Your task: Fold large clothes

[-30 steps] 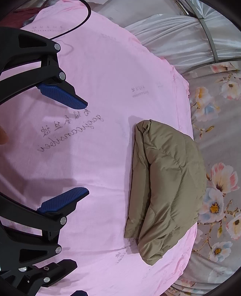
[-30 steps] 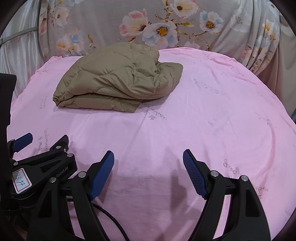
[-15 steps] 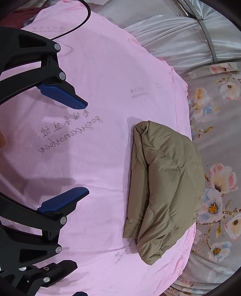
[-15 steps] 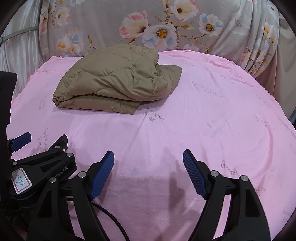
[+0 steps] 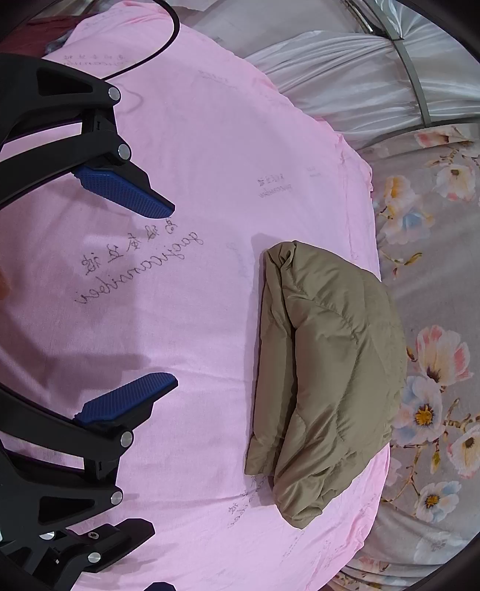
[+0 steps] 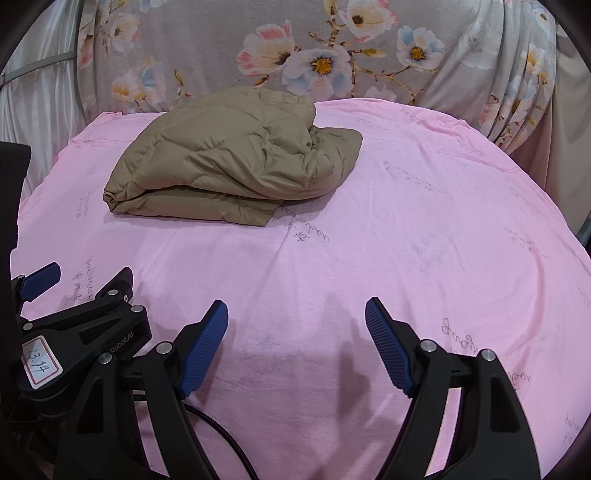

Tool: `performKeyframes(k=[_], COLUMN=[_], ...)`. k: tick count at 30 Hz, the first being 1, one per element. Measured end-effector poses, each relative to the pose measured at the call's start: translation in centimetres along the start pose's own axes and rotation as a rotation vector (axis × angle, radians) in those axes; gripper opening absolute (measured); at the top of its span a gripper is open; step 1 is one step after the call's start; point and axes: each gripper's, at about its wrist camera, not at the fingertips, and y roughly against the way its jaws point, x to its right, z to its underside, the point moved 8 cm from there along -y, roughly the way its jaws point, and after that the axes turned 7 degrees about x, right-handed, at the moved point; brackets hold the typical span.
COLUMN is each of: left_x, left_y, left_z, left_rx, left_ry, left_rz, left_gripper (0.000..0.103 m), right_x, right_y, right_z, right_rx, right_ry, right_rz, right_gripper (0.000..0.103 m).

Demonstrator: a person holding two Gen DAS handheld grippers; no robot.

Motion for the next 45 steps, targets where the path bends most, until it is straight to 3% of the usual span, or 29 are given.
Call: performKeyframes(k=[45], left_x=[0.37], left_y=[0.11], left_z=[0.08], left_rx=[0.001], left_ry=[0.002], left_rz=[-0.003], left_gripper=[0.08], right_x=[0.07], right_y=[0.06], right_z=[0.02], right_rx=[0.002], right_ry=[0.003], right_rz=[0.005], right_gripper=[0.074])
